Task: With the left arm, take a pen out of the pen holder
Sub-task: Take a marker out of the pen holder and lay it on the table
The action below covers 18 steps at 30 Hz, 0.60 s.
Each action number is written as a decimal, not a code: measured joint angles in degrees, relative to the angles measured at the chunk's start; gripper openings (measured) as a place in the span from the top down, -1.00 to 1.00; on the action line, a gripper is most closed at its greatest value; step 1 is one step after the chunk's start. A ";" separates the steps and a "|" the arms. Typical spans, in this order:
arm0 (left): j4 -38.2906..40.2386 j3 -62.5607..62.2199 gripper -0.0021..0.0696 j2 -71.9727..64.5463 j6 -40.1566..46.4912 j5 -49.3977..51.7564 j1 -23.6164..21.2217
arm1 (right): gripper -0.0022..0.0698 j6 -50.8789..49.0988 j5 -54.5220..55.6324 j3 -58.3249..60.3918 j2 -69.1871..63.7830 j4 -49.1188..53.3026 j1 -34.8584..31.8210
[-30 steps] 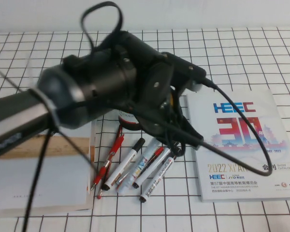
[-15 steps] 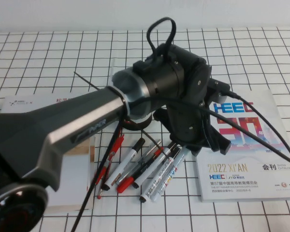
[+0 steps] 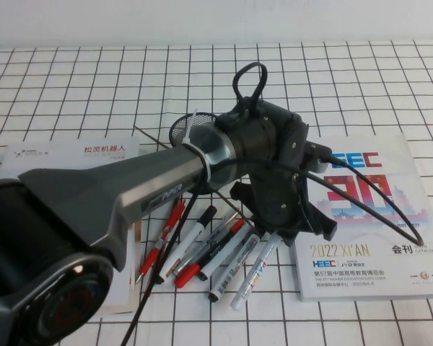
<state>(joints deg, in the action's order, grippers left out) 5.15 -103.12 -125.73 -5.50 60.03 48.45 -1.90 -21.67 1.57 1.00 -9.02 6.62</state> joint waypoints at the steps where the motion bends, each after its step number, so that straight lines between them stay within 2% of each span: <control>1: -0.25 -0.04 0.74 -0.11 0.00 -0.35 -0.16 | 0.98 0.00 0.00 0.00 0.00 0.00 0.00; 8: -0.80 -0.04 0.71 -0.83 5.17 -1.64 -1.07 | 0.98 0.00 0.00 0.00 0.00 0.00 0.00; 10: -0.41 -0.04 0.59 -0.97 6.47 -1.89 -1.07 | 0.98 0.00 0.00 0.00 0.00 0.00 0.00; 15: -0.41 -0.04 0.13 -0.97 7.25 -2.46 -1.25 | 0.98 0.00 0.00 0.00 0.00 0.00 0.00; 18: -0.41 -0.04 0.03 -0.97 7.29 -2.65 -1.25 | 0.98 0.00 0.00 0.00 0.00 0.00 0.00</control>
<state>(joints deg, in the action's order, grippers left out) 4.75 -103.16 -126.70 1.79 57.38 47.21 -1.90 -21.67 1.57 1.00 -9.02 6.62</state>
